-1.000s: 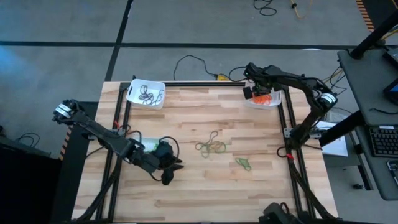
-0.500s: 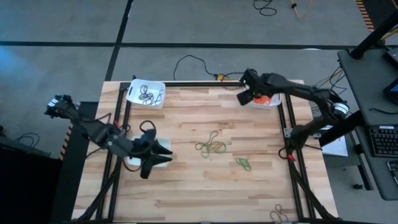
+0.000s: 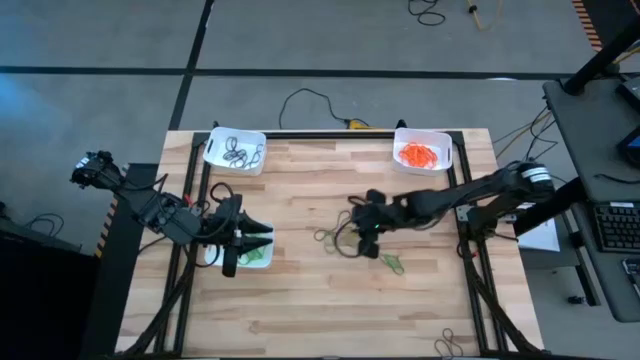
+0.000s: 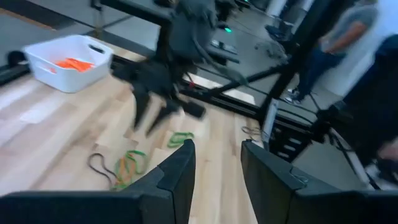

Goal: Sort rubber bands into baskets
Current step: Put the orange rubber band into the top right white bin

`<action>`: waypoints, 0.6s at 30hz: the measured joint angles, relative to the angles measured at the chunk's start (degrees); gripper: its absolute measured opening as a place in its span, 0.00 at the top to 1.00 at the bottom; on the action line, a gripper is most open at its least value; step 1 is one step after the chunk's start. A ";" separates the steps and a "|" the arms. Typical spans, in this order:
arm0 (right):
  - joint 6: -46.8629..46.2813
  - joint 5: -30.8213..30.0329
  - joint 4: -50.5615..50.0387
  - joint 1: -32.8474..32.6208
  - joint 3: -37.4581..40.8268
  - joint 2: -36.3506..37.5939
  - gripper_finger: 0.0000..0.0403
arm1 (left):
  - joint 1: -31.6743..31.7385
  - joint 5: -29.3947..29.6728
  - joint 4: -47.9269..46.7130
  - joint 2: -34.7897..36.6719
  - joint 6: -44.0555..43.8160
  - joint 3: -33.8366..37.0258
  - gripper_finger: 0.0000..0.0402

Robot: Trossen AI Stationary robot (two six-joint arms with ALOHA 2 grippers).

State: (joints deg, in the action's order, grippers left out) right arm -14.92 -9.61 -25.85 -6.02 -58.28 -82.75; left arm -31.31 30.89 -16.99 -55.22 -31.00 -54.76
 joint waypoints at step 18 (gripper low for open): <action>5.85 0.53 -1.26 2.17 -10.96 -21.92 0.92 | -11.11 9.78 -1.46 0.04 -2.05 0.60 0.71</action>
State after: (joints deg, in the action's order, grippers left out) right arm -9.07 -9.08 -27.11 -3.85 -69.24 -104.67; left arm -42.42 40.67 -18.45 -55.18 -33.05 -54.16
